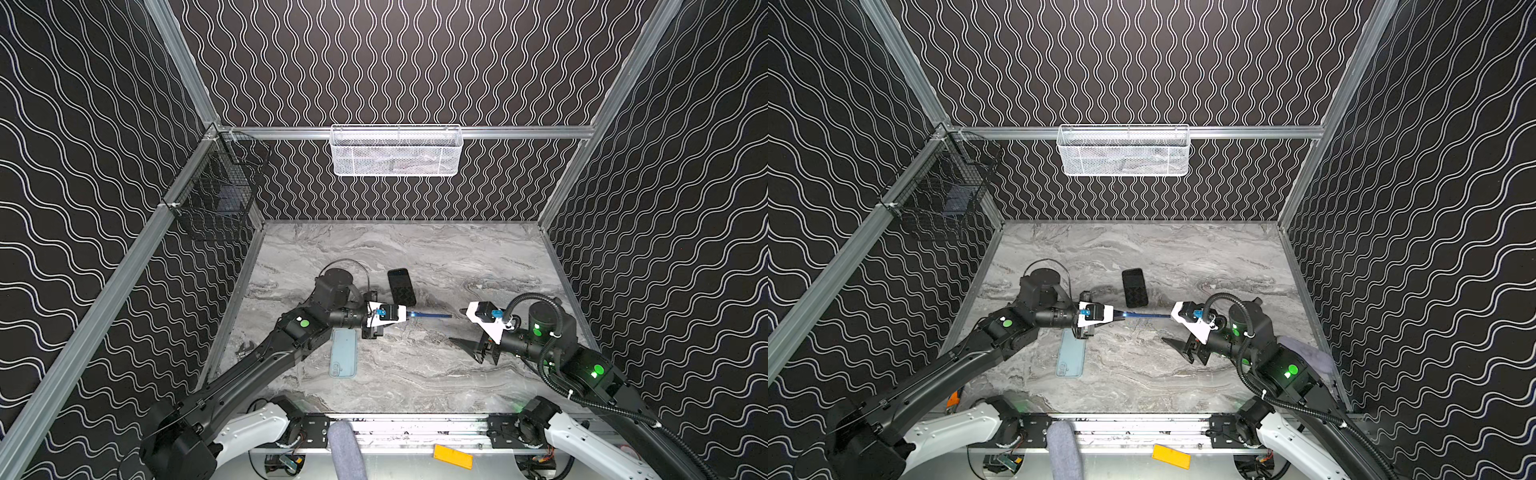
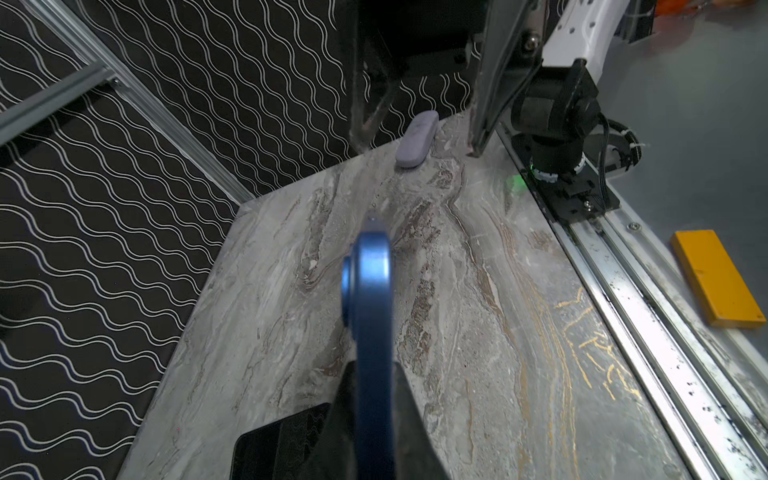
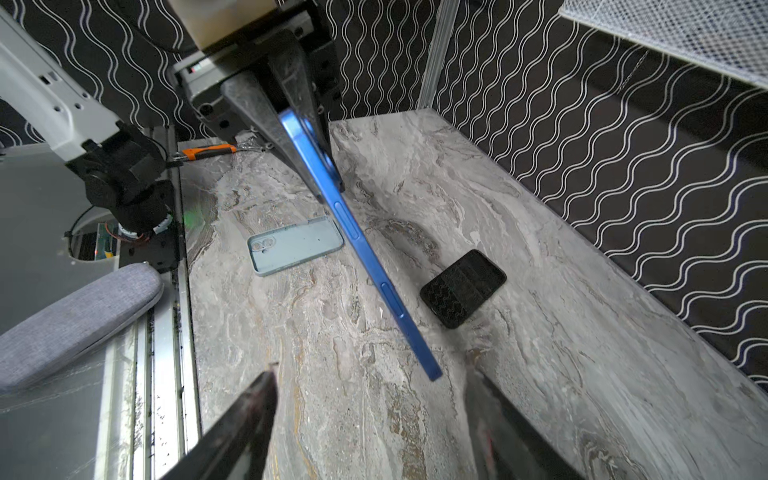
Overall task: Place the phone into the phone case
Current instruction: 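Carry the held phone with the left gripper toward the cased phone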
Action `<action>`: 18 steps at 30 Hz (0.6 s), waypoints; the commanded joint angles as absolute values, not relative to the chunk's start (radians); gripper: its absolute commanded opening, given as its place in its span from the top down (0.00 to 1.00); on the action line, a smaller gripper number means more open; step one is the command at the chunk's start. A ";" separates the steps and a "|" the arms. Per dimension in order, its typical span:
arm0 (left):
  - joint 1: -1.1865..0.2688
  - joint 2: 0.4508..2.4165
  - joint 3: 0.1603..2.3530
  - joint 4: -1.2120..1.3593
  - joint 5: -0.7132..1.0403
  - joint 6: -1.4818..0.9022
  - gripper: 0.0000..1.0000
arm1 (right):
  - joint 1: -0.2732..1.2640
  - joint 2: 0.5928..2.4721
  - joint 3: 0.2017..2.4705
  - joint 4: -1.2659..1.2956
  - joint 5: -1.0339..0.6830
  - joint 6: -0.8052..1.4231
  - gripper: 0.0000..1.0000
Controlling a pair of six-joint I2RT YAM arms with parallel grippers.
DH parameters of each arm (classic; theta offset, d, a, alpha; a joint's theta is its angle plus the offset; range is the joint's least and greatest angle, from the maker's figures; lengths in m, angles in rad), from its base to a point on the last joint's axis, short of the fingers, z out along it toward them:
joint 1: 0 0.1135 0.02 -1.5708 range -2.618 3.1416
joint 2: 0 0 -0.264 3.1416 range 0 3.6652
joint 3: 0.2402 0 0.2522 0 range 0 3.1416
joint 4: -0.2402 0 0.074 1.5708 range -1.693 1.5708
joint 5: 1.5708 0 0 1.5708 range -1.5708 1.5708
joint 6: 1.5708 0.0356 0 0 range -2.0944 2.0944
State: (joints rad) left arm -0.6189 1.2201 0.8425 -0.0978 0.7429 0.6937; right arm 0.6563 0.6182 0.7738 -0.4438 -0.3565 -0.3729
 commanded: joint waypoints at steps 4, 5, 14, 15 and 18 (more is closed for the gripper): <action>-0.516 1.232 0.859 0.146 0.978 0.383 1.00 | 0.654 0.585 0.797 -0.312 -0.373 -0.244 0.20; -0.507 1.232 0.855 0.183 0.990 0.348 1.00 | 0.656 0.573 0.791 -0.286 -0.382 -0.225 0.19; -0.405 1.253 0.783 0.633 1.072 -0.127 1.00 | 0.649 0.545 0.768 -0.163 -0.389 -0.082 0.17; -0.393 1.269 0.790 0.664 1.080 -0.196 1.00 | 0.645 0.552 0.777 -0.166 -0.382 -0.065 0.17; -0.355 1.318 0.788 0.839 1.105 -0.430 1.00 | 0.634 0.582 0.813 -0.188 -0.359 -0.039 0.12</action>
